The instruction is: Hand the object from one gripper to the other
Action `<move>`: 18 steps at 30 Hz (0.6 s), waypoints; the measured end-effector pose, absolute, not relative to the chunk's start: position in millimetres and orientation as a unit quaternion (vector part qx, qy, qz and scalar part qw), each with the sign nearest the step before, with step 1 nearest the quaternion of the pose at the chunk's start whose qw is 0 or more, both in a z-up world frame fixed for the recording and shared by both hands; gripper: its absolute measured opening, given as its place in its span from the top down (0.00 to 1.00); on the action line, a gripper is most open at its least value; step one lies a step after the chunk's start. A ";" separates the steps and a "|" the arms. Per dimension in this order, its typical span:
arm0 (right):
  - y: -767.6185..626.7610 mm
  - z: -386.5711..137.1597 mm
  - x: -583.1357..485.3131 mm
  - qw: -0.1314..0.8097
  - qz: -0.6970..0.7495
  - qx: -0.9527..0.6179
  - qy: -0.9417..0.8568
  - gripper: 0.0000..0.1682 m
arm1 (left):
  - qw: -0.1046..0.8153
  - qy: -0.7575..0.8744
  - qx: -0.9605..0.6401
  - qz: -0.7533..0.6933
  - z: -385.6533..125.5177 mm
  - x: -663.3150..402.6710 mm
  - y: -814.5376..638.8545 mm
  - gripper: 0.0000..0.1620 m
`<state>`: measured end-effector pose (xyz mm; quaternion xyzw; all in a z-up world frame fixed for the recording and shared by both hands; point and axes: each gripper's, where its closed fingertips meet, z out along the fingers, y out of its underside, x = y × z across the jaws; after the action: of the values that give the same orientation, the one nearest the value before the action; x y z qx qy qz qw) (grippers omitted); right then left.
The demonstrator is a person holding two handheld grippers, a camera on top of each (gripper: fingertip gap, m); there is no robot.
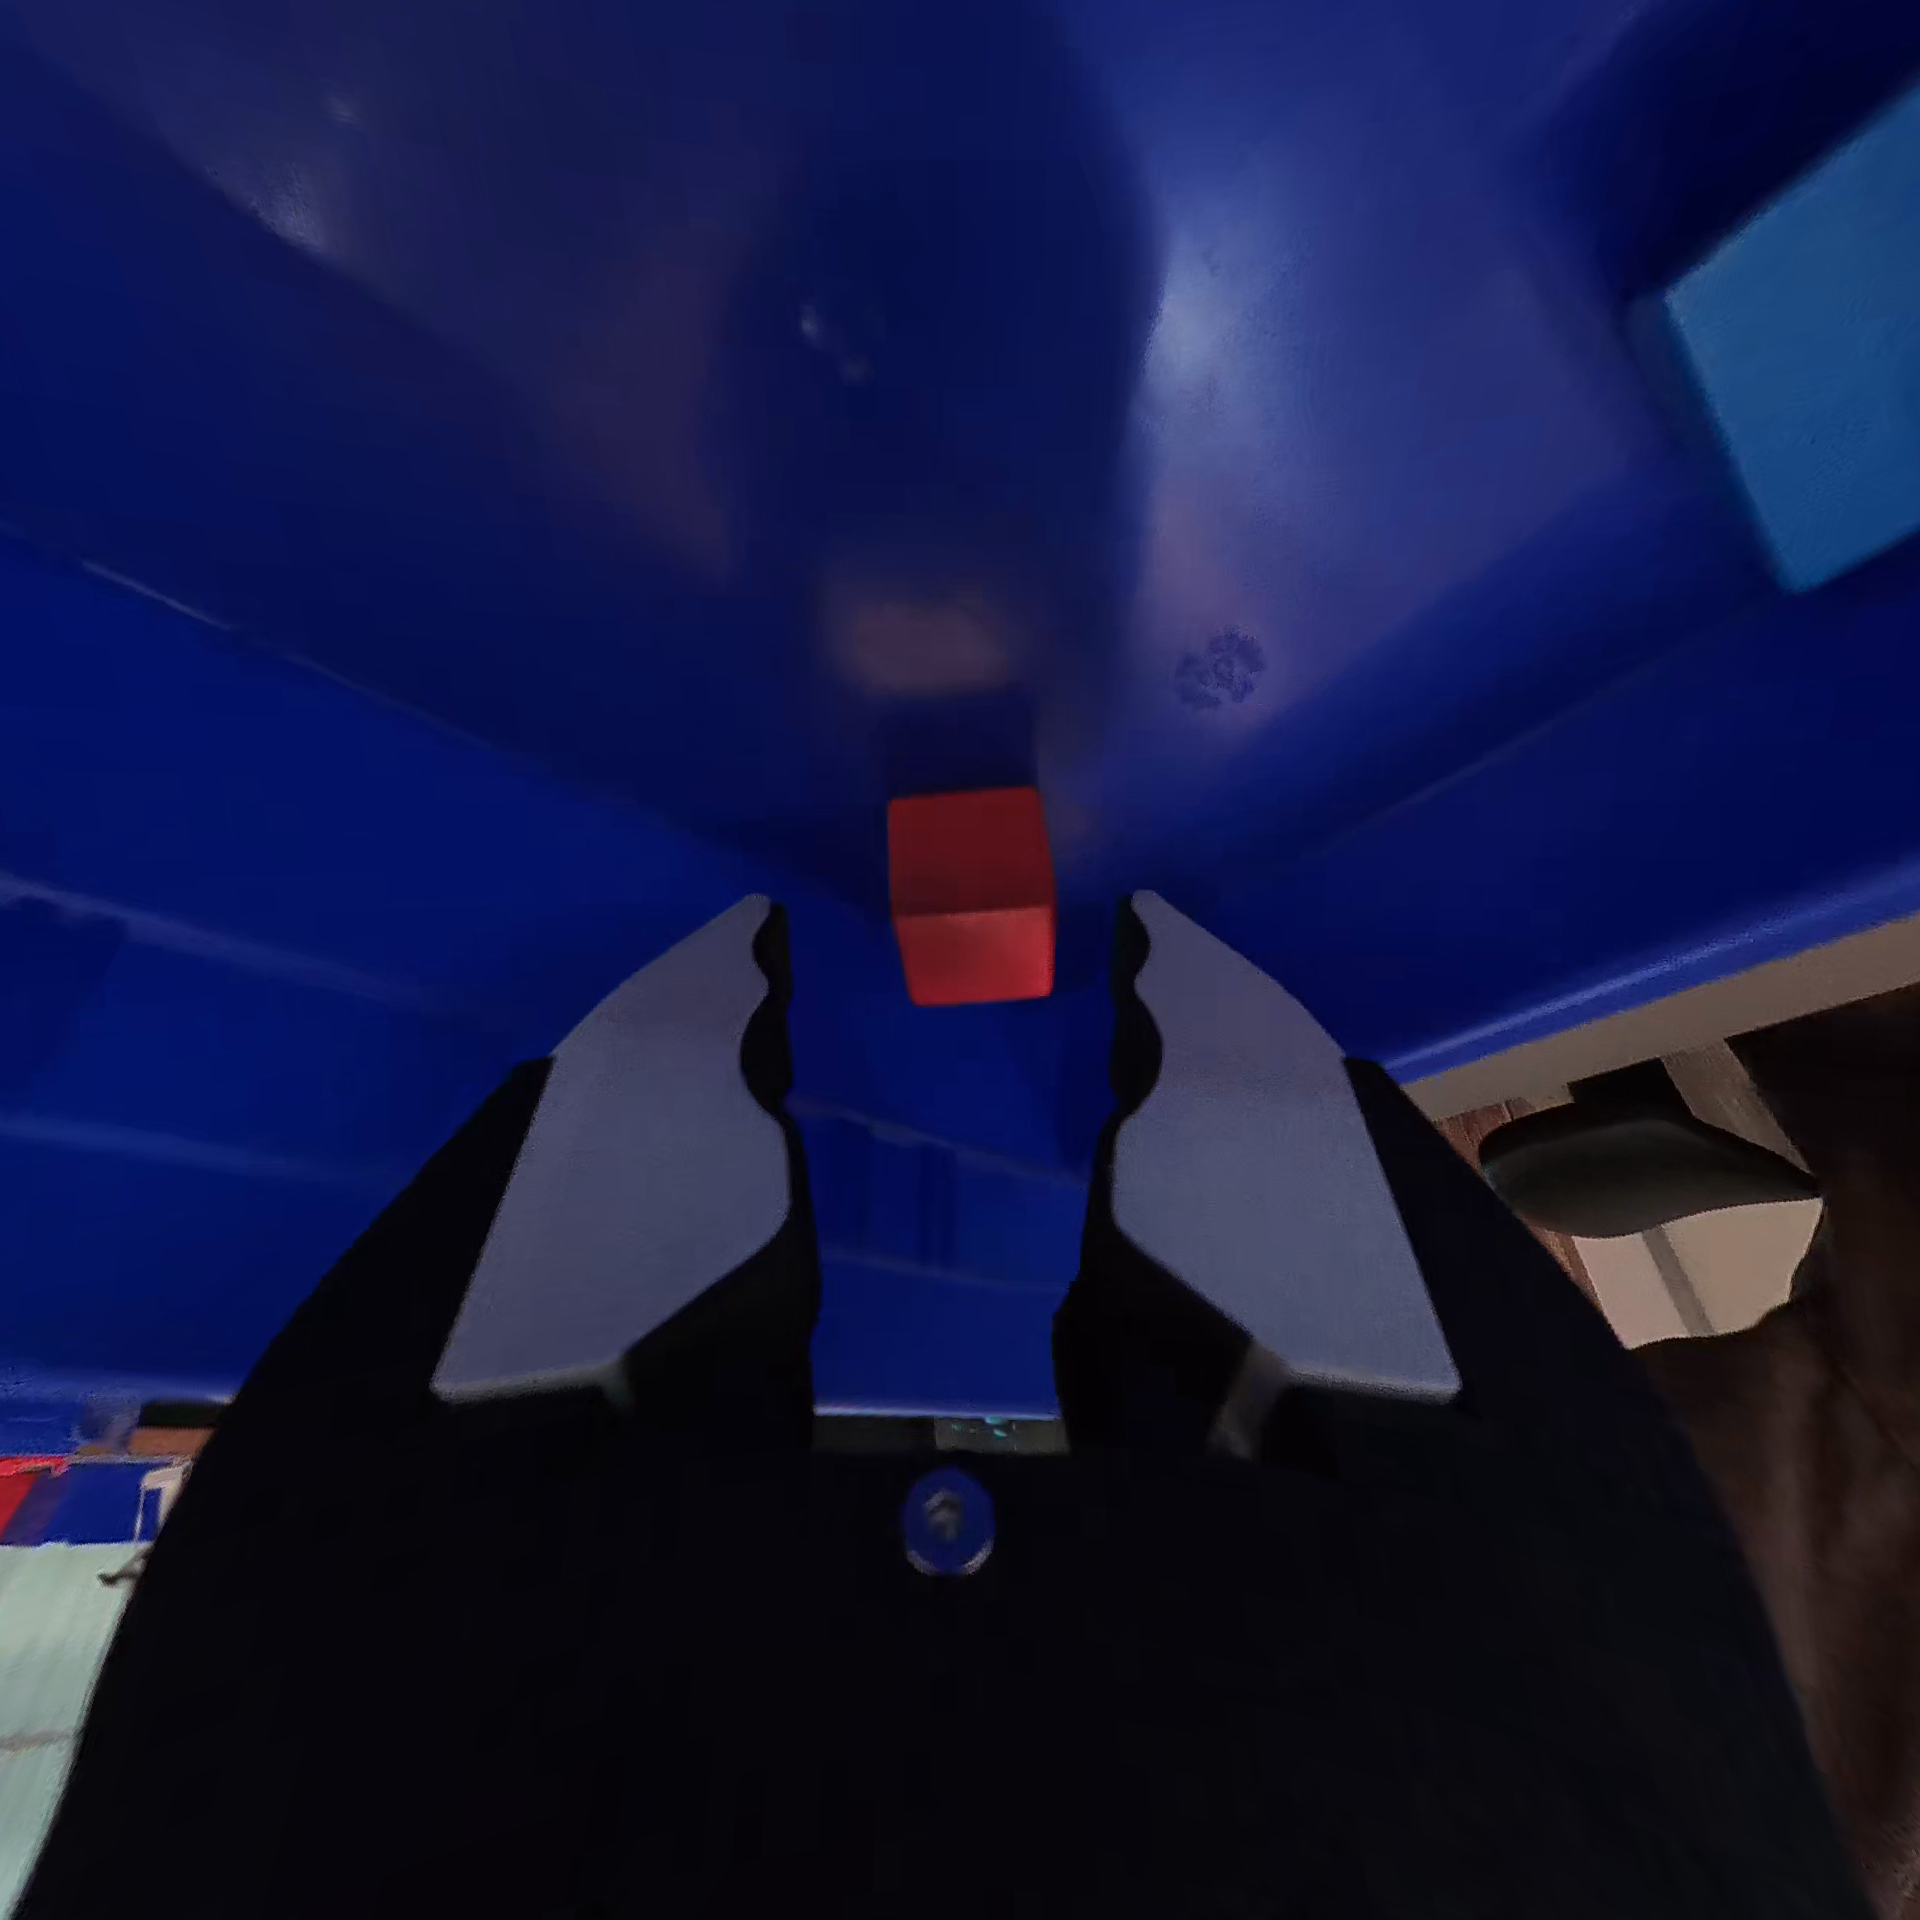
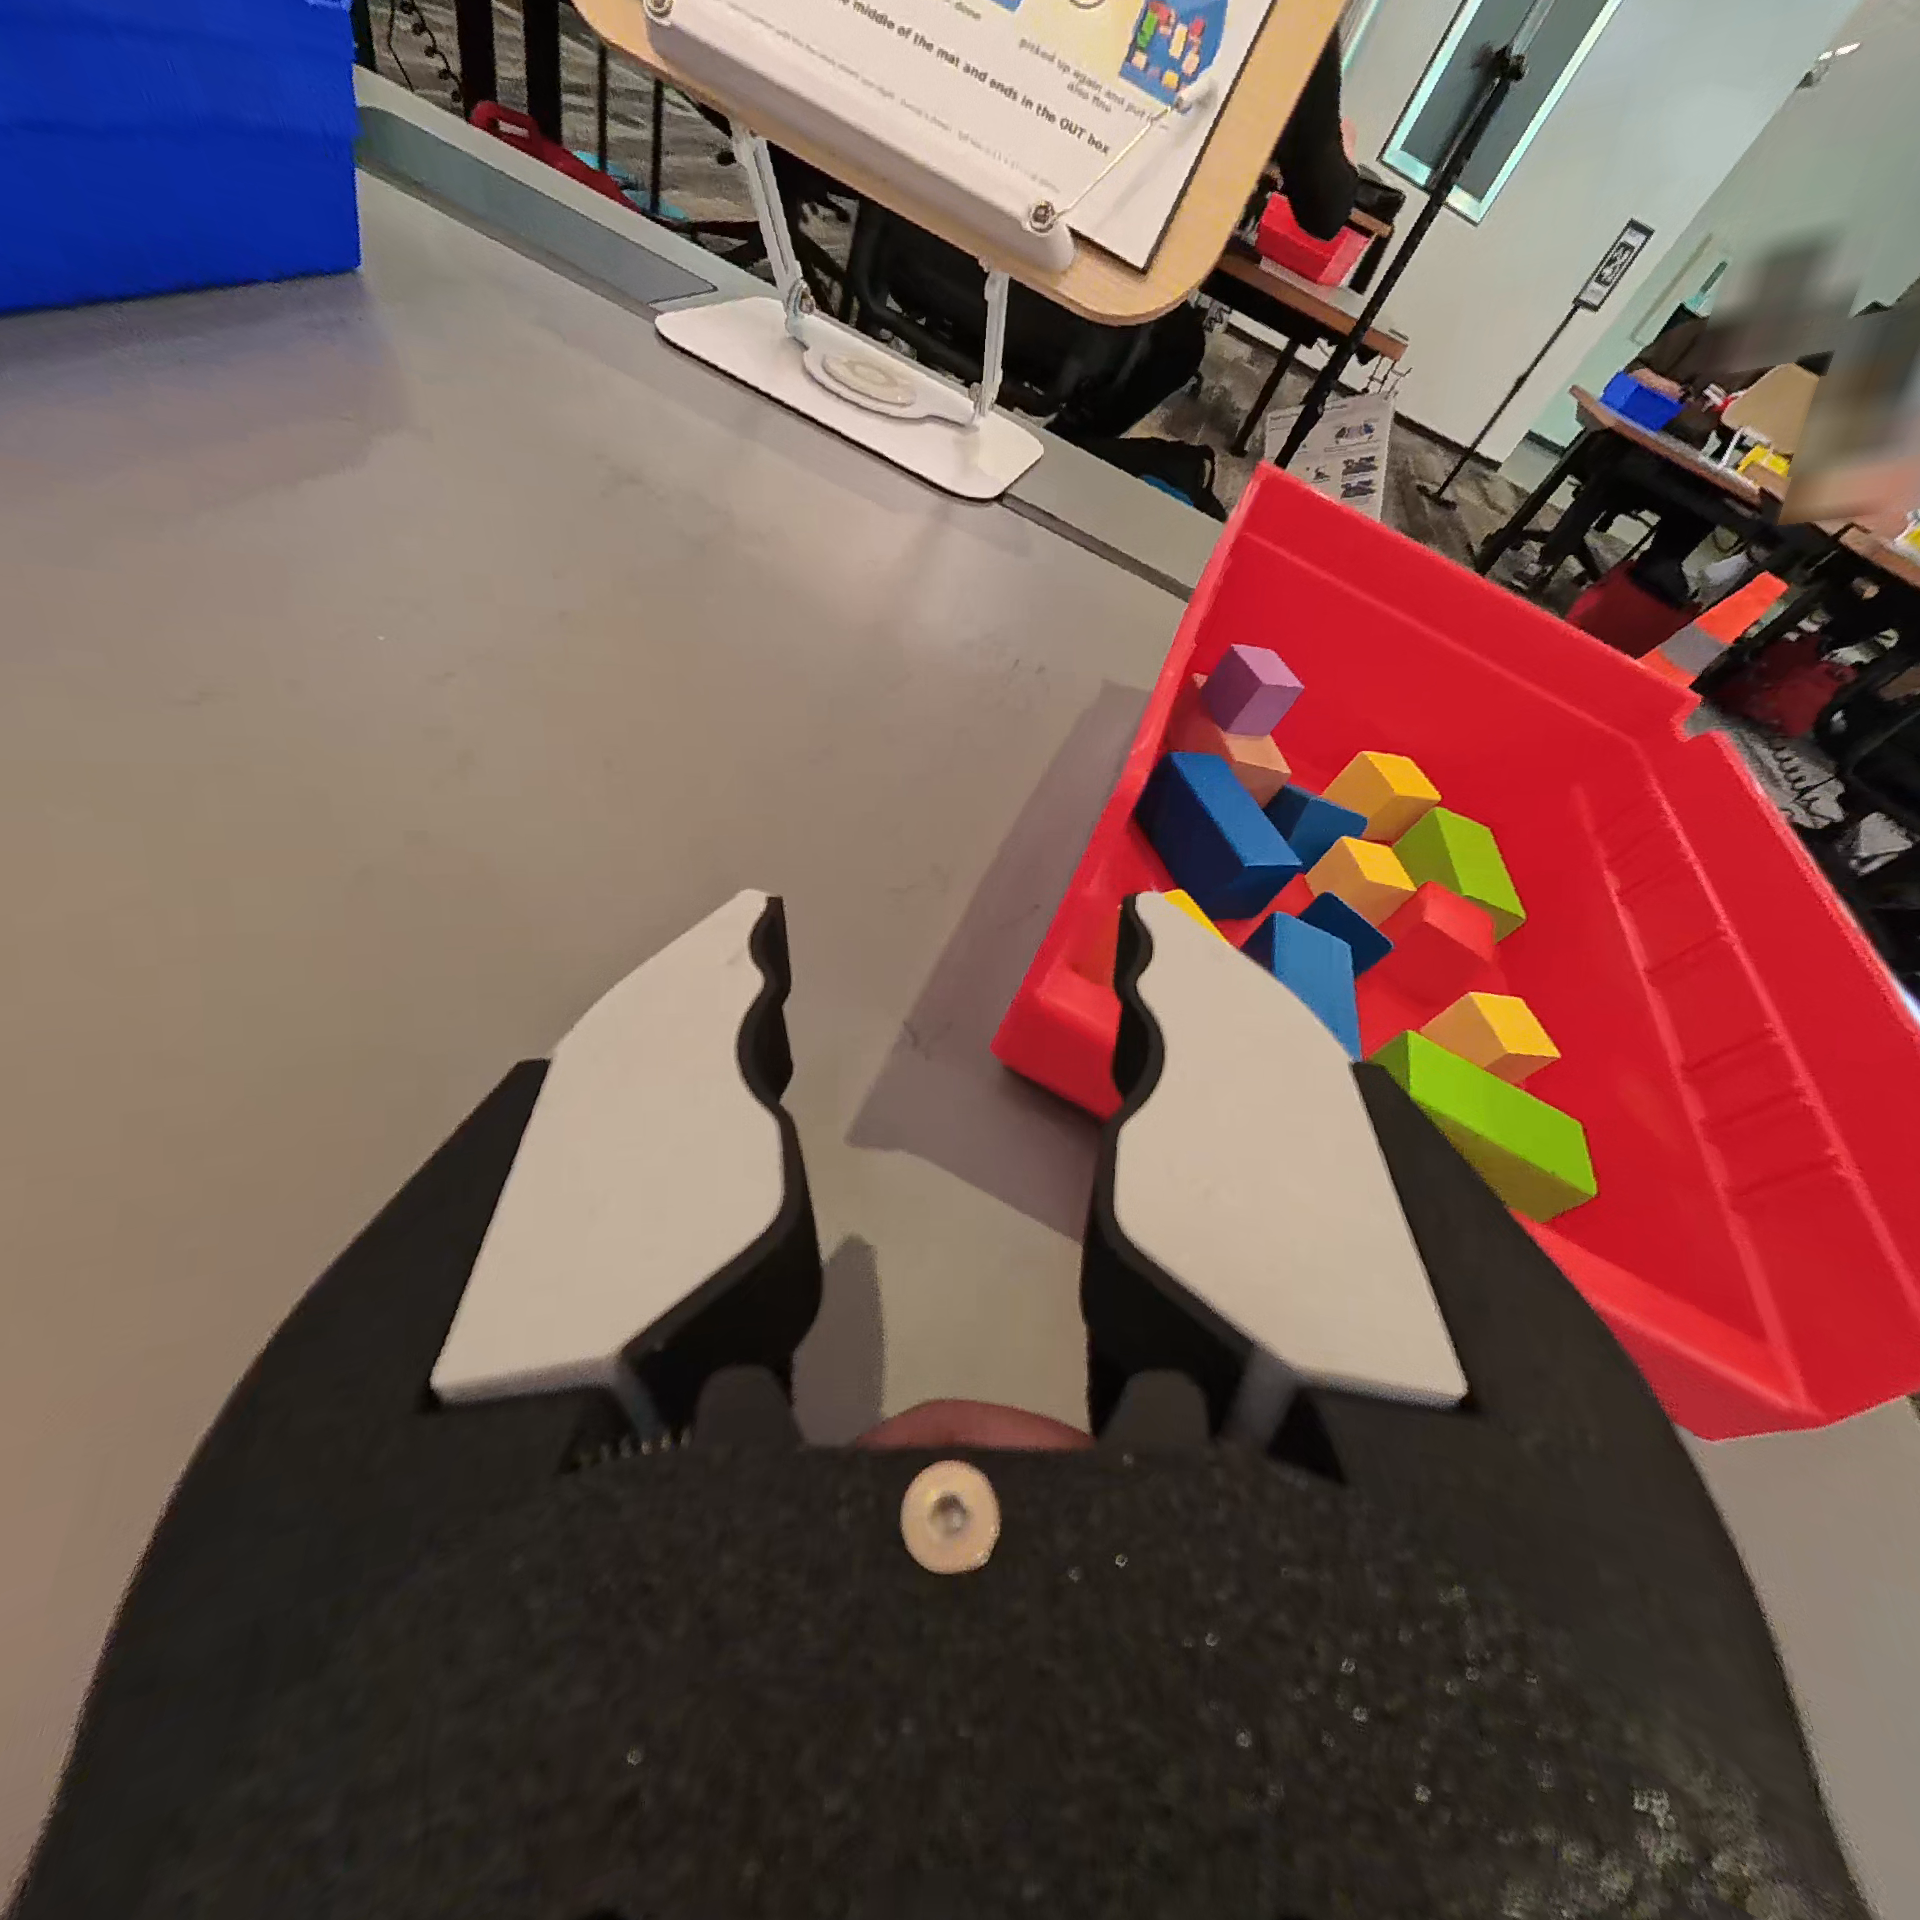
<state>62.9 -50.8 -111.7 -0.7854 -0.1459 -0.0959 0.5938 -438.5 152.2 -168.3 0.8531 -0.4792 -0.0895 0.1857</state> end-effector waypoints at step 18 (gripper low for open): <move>-48.5 -100.0 50.9 0.610 -0.047 -0.772 -0.171 0.66 | 0.018 -0.545 0.827 0.135 -87.7 -388.3 121.4 0.79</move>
<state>50.9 -48.5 -100.0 -0.7721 -0.1714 -0.0472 0.6102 -388.3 121.4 -87.7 0.8274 -0.5449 0.1347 0.0179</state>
